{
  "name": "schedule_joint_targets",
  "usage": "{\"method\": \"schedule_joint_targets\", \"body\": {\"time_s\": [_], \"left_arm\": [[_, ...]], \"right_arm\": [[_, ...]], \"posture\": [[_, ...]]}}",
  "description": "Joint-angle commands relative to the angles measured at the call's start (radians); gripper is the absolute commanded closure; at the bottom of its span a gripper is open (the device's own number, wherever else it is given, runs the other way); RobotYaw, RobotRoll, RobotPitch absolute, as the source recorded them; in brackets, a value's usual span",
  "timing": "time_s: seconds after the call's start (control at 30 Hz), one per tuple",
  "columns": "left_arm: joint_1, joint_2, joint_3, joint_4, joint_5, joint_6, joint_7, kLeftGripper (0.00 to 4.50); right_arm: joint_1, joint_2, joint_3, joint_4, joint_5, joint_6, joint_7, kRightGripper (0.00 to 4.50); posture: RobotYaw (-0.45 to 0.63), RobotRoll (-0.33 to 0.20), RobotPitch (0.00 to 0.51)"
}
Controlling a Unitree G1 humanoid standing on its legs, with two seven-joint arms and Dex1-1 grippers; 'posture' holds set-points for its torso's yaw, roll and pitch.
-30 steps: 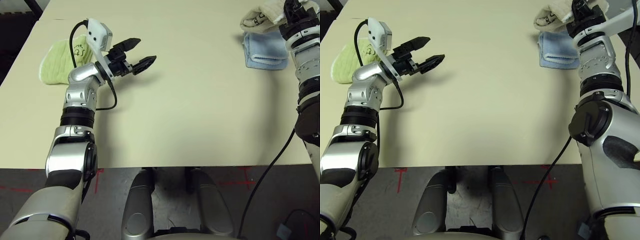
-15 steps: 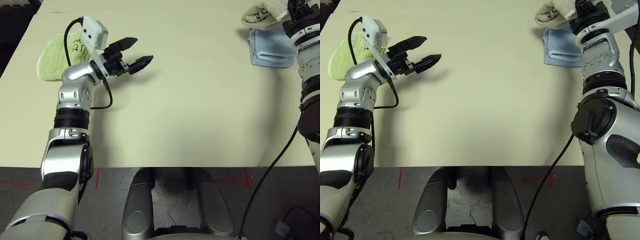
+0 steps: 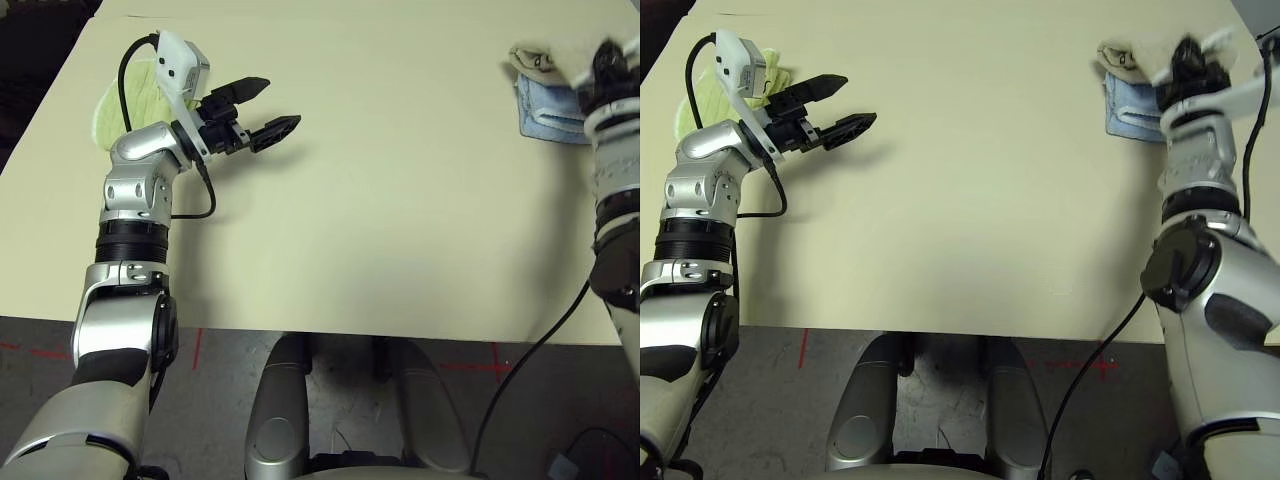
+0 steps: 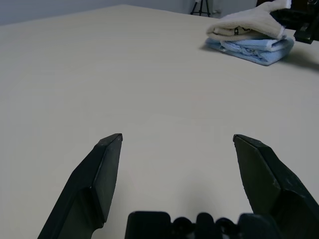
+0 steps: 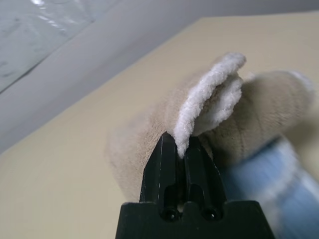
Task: Fold the towel and set it aside.
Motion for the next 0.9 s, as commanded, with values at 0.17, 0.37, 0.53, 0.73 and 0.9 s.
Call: {"method": "schedule_joint_targets", "body": {"time_s": [0.17, 0.37, 0.53, 0.73, 0.9], "left_arm": [[0.003, -0.012, -0.008, 0.001, -0.007, -0.005, 0.004, 0.00], [-0.039, -0.054, -0.012, 0.069, -0.002, -0.052, 0.006, 0.00], [-0.080, -0.085, -0.017, 0.134, 0.001, -0.094, -0.003, 0.00], [-0.118, -0.096, -0.018, 0.200, 0.005, -0.132, -0.019, 0.00], [-0.128, -0.098, -0.020, 0.225, 0.005, -0.147, -0.029, 0.00]], "right_arm": [[0.041, 0.027, -0.017, -0.060, 0.043, 0.018, 0.003, 4.47], [0.037, 0.088, 0.005, -0.174, 0.065, 0.056, -0.008, 4.47], [0.070, 0.143, 0.011, -0.340, 0.090, 0.120, -0.097, 4.47], [0.172, 0.240, 0.007, -0.636, 0.134, 0.243, -0.314, 4.47], [0.223, 0.357, 0.019, -0.806, 0.152, 0.278, -0.500, 4.47]], "posture": [[0.13, 0.000, 0.361], [0.08, 0.000, 0.340], [0.04, 0.000, 0.326], [0.02, 0.000, 0.316], [0.01, 0.000, 0.313]]}}
